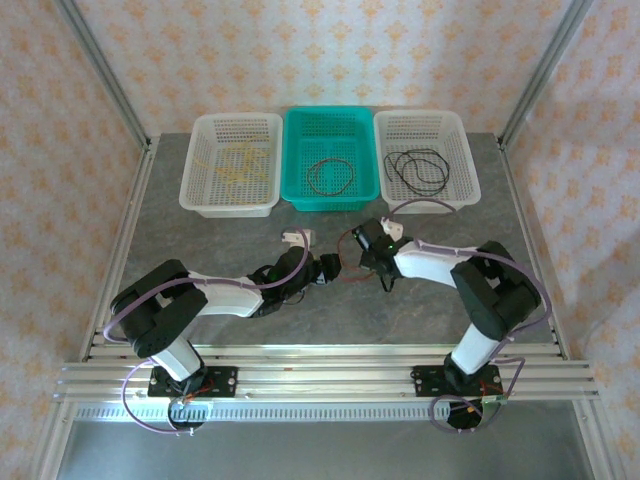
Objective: Untangle the cables
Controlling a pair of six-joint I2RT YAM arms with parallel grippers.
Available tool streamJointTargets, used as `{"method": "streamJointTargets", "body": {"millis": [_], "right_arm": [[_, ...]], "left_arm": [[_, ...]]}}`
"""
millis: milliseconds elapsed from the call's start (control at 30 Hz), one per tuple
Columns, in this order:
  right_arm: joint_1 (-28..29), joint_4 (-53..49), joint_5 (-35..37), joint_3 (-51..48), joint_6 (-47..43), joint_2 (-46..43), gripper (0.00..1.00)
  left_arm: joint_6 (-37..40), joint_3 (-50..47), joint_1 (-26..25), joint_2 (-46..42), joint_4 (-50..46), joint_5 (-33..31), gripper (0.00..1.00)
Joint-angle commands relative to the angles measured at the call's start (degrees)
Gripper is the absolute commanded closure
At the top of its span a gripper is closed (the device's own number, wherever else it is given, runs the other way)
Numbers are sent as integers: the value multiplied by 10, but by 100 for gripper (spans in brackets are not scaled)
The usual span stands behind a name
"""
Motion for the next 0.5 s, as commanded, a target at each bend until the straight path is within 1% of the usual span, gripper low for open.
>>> {"method": "streamJointTargets", "body": {"millis": [0, 233, 467], "right_arm": [[2, 18, -4, -13, -5, -49, 97], [4, -4, 17, -31, -19, -147, 99], [4, -27, 28, -18, -42, -217, 100]], "left_arm": [[2, 6, -5, -30, 11, 4, 28], [17, 24, -5, -52, 0, 11, 28], [40, 51, -5, -77, -30, 1, 28]]}}
